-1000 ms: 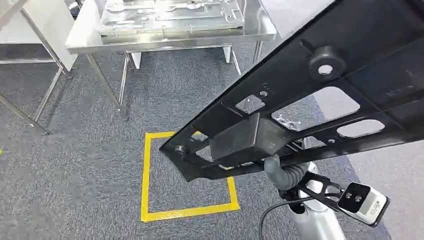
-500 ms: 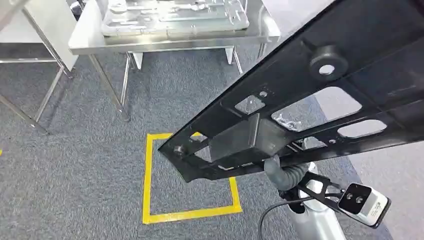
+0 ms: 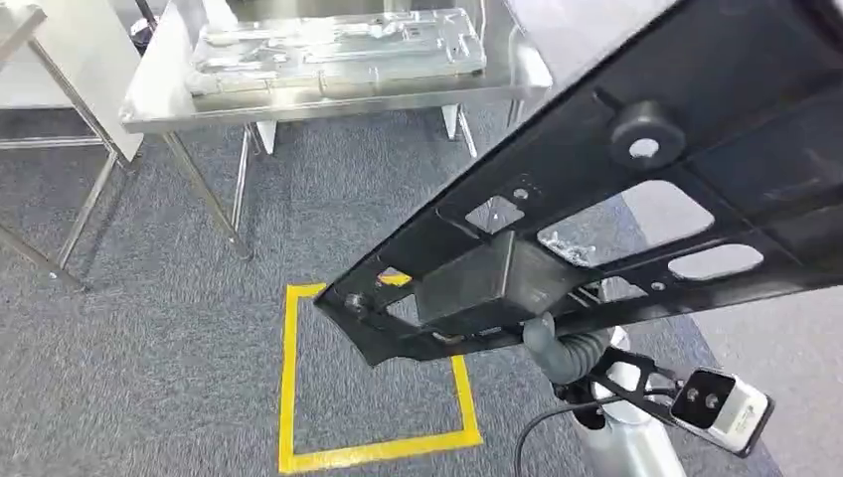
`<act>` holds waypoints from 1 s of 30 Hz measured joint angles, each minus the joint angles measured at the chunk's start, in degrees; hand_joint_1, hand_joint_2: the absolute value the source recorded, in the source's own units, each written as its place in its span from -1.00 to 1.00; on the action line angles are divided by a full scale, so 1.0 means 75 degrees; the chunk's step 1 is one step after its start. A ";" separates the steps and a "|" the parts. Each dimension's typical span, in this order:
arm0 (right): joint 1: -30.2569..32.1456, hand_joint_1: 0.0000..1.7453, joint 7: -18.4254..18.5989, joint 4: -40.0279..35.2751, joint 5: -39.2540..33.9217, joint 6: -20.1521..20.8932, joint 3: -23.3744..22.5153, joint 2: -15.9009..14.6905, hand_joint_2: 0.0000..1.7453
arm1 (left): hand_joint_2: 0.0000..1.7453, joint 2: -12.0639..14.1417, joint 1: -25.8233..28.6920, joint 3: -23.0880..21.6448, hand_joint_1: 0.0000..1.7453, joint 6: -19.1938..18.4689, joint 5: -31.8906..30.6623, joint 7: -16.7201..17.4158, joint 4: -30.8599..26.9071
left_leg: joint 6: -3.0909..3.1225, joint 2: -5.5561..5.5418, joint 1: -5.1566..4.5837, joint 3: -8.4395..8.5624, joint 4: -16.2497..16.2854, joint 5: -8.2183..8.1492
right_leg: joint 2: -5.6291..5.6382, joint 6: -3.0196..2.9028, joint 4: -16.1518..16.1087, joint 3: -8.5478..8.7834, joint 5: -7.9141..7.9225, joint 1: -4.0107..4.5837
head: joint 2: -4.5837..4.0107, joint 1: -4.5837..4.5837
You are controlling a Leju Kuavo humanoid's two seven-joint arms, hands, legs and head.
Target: Take the parts from the cabinet and place them on the table.
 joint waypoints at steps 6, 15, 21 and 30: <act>-0.0096 1.00 0.0000 0.0006 0.0012 -0.0087 0.0056 0.0003 1.00 | -1.00 0.0003 0.0000 0.0000 -1.00 0.0012 0.0015 -0.0003 0.0000 | 0.0253 -0.0023 0.0035 0.0332 -0.0200 -0.0209 | -0.0060 0.0227 0.1653 -0.0955 -0.0217 -0.0047 | 0.0000 0.0000; -0.0179 1.00 0.0003 0.0099 0.0149 -0.0388 0.0233 0.0000 1.00 | -1.00 -0.0014 -0.0021 0.0000 -1.00 0.0017 0.0017 0.0003 0.0003 | 0.0055 -0.0140 0.0031 0.1053 -0.0225 -0.0883 | 0.0103 0.0025 0.0286 -0.1408 0.0987 0.0058 | -0.0003 0.0006; -0.0307 1.00 0.0000 0.0108 -0.0024 -0.0466 0.0353 -0.0012 1.00 | -1.00 -0.0009 -0.0055 0.0000 -1.00 0.0026 0.0020 -0.0003 0.0000 | -0.0147 -0.0081 0.0048 0.0560 0.1072 -0.1064 | -0.0059 -0.0234 0.0025 -0.0868 0.0816 0.0027 | 0.0000 0.0000; -0.0302 1.00 0.0003 0.0125 0.0058 -0.0414 0.0359 0.0000 1.00 | -1.00 0.0023 0.0033 0.0000 -1.00 0.0012 -0.0003 -0.0003 0.0000 | 0.0030 -0.0060 -0.0045 -0.0071 -0.0038 -0.0179 | -0.0016 -0.0117 0.0026 -0.0165 0.0164 0.0064 | 0.0000 0.0003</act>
